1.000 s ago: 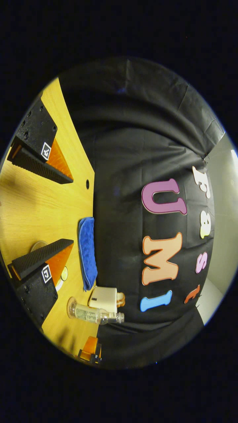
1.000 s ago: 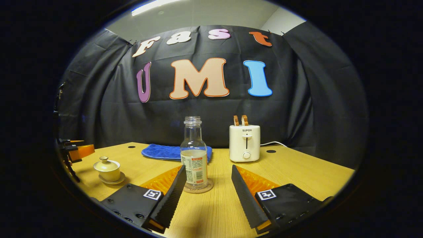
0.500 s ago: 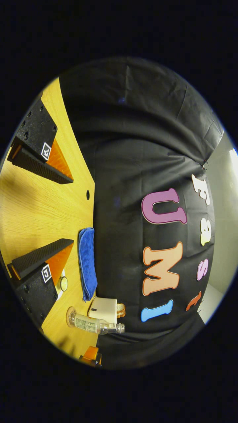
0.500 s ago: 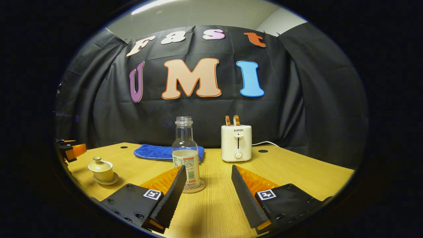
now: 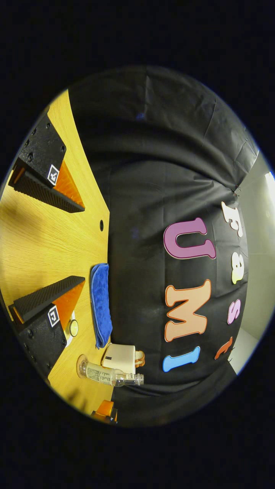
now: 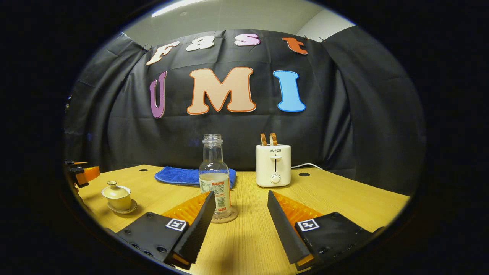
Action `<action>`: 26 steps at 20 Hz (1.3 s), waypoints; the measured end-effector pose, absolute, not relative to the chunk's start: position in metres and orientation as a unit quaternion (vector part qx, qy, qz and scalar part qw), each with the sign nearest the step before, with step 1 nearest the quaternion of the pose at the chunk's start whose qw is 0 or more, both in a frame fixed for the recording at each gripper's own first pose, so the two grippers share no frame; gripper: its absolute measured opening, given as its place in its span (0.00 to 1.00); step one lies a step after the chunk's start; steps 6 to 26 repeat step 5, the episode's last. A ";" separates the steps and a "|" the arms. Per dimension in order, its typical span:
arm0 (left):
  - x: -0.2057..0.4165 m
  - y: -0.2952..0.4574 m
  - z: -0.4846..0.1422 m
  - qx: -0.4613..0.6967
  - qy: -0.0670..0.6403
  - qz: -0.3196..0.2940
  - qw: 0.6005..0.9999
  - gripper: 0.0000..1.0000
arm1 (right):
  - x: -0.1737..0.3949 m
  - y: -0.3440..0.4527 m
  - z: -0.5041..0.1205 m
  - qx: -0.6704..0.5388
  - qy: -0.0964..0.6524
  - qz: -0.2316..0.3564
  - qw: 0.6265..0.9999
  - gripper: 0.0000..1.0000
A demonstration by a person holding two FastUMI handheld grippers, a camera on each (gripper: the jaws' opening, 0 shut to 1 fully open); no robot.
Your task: Open the teacup lid with one hand, grasp the water bottle and pour water into the teacup with the other hand; after pouring, place the water bottle on the coaster and then close the teacup lid.
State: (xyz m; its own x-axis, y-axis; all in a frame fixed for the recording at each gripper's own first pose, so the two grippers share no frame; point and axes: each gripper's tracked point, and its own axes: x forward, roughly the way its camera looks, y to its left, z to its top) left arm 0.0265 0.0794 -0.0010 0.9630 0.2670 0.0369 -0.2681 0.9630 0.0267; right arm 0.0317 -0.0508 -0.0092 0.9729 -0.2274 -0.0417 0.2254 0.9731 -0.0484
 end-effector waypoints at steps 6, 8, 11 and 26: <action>0.027 0.079 -0.001 0.016 -0.016 0.135 0.991 0.98 | 0.032 -0.051 -0.009 -0.022 0.023 -0.114 0.993 0.89; 0.027 0.079 -0.001 0.016 -0.016 0.135 0.991 0.98 | 0.032 -0.051 -0.009 -0.022 0.023 -0.114 0.993 0.89; 0.027 0.079 -0.001 0.016 -0.016 0.135 0.991 0.98 | 0.032 -0.051 -0.009 -0.022 0.023 -0.114 0.993 0.89; 0.027 0.079 -0.001 0.016 -0.016 0.135 0.991 0.98 | 0.032 -0.051 -0.009 -0.022 0.023 -0.114 0.993 0.89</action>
